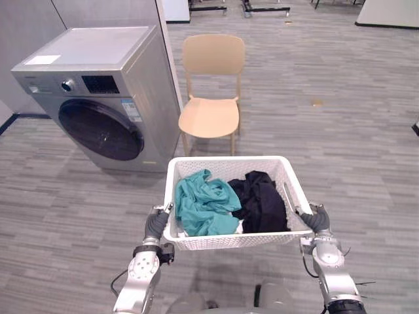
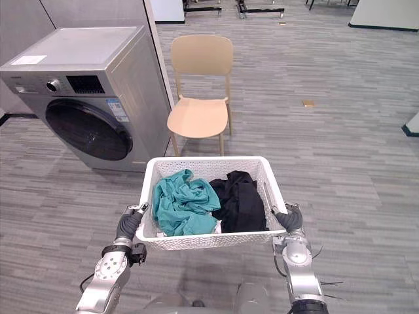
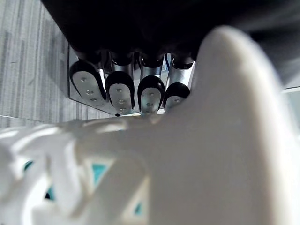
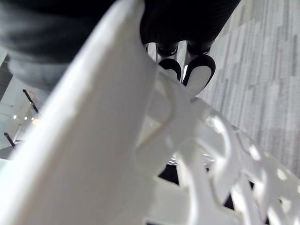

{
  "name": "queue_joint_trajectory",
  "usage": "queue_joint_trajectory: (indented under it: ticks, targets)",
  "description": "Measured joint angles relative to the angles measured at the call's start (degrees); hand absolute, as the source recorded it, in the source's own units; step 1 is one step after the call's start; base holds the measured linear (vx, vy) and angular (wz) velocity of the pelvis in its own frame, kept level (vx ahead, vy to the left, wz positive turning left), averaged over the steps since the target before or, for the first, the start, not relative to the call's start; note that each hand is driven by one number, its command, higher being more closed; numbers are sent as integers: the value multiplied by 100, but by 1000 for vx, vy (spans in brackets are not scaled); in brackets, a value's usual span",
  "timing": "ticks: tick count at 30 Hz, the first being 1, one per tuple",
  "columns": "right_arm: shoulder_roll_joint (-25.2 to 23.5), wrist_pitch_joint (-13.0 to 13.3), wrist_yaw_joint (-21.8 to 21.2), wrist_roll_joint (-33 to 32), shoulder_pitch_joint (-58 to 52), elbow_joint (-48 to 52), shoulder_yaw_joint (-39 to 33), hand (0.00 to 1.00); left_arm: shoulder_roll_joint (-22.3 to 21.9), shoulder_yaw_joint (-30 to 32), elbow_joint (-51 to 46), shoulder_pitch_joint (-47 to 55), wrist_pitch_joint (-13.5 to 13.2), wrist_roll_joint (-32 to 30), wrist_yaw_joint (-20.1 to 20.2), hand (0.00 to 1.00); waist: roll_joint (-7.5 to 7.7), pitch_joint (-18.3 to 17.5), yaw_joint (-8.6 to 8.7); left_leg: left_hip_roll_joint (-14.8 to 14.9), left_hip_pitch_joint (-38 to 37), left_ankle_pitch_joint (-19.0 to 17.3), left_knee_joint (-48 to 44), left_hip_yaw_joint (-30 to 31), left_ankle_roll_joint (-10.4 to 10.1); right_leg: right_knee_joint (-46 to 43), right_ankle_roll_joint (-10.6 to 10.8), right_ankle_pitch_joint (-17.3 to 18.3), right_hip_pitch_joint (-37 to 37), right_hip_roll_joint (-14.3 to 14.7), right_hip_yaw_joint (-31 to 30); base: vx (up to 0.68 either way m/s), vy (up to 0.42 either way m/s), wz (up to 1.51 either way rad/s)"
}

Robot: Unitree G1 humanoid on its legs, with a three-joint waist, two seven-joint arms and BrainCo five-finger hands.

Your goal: Pick up the laundry basket with both hands and put the clothes into the washing machine.

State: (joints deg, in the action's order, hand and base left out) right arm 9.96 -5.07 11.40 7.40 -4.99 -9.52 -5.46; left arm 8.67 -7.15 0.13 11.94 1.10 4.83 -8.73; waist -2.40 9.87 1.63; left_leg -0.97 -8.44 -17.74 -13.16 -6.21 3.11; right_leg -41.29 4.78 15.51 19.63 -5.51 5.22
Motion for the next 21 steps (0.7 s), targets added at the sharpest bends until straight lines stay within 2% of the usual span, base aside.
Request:
queue_joint_trajectory:
  ticks: [1,2,3,4,5,6,7,8,9,10,11,12,13,14,16,17,19,20,21]
  targets:
    - [-1,0,0,-1,-3,14,-5,100,7,-30,1,-2,-5,0,1,100,13,2,80,1,-169,-12,141,96,-72,894,12,-255,74,69,-46,671,-49,99]
    - [40,-1,-3,-1,-23,38,-31,100,18,-91,8,-7,-7,-2,5,100,52,-7,99,-15,-466,-74,336,192,-203,2177,25,-849,108,148,-82,715,-87,67]
    - [77,-1,-4,-1,-86,64,-30,100,45,-138,18,6,-7,-3,6,100,158,-53,60,-91,-773,-183,459,295,-380,3066,-45,-1536,171,172,-93,722,-103,54]
    - [74,-2,-6,0,-150,96,-26,100,57,-151,61,24,-8,-4,7,100,203,-88,65,-116,-944,-231,465,383,-445,3131,-175,-1941,182,162,-157,768,-145,62]
    - [123,-6,-5,1,-268,106,-44,100,-5,-199,273,35,-10,-9,19,100,20,-183,99,37,-1176,-259,394,598,-490,2791,-395,-2581,85,255,-208,773,-165,45]
    - [183,-20,-6,4,-301,106,-49,100,-188,-194,361,46,-5,-16,30,100,-207,-271,70,239,-1116,-255,199,647,-497,2644,-469,-2424,68,381,-109,916,-207,54]
    - [176,-21,-9,1,-373,142,-61,100,-222,-185,388,32,-27,-41,35,100,-382,-317,81,471,-722,-127,-784,769,-696,2402,-541,-2001,-29,482,141,850,-217,40]
    - [145,-23,-7,0,-505,288,-75,100,-236,-169,390,32,-31,-54,54,100,-439,-292,93,612,-352,234,-1875,760,-891,2291,-639,-1732,-264,570,306,683,-197,51]
    - [130,-39,-9,0,-604,415,-70,100,-253,-140,394,56,-24,-56,78,100,-443,-287,75,695,-86,698,-2540,739,-930,2295,-673,-1583,-456,622,351,656,-187,26]
    - [102,-49,-6,-2,-754,689,-49,100,-273,-94,378,174,-40,-53,102,100,-391,-243,-19,940,423,1841,-3853,607,-1078,2480,-732,-1362,-969,720,329,647,-149,3]
    - [100,-47,39,-4,-798,876,-62,100,-256,-118,359,242,-99,-52,110,100,-435,-214,-30,1268,889,1594,-4882,399,-976,2775,-762,-1297,-1450,843,335,627,-127,-9]
    - [102,-35,82,-5,-772,912,-67,100,-269,-119,360,239,-123,-48,112,100,-392,-178,-52,1426,1226,1271,-5363,226,-785,3014,-773,-1289,-1794,885,320,687,-103,-21]
    - [100,-34,94,-9,-689,912,-78,100,-263,-117,344,206,-186,-37,113,100,-274,-106,-154,1491,1734,805,-5381,-67,-568,3397,-767,-1269,-2269,838,170,524,-54,-23]
    - [100,-34,94,-9,-656,912,-84,100,-253,-117,341,197,-196,-30,116,100,-255,-91,-179,1487,1874,678,-5249,-116,-548,3506,-763,-1259,-2384,815,134,497,-23,-31]
    - [108,-34,94,-9,-611,910,-130,100,-271,-121,341,167,-197,-31,141,100,-171,-35,-240,1398,2305,369,-4350,-166,-535,3748,-674,-1195,-2669,720,57,382,93,-17]
    - [116,-34,95,-9,-605,870,-151,100,-281,-120,343,150,-186,-32,163,100,-125,30,-246,1124,2478,371,-3017,-7,-576,3765,-535,-1020,-2862,531,16,485,205,-12]
    - [135,-34,93,-9,-605,802,-152,100,-298,-121,340,161,-158,-34,213,100,-160,16,-251,879,2449,585,-1484,388,-840,3748,-341,-822,-2943,369,-86,368,234,-25]
    - [166,-35,82,-7,-603,756,-151,100,-287,-124,341,164,-147,-40,243,100,-281,-7,-252,891,2415,968,-735,554,-1006,3730,-189,-618,-3034,344,-215,359,293,-49]
    - [121,-35,85,-9,-602,647,-144,100,-253,-121,340,181,-133,-44,244,100,-282,-58,-260,763,2293,1357,-818,418,-758,3674,-82,-426,-3145,213,-356,376,303,-50]
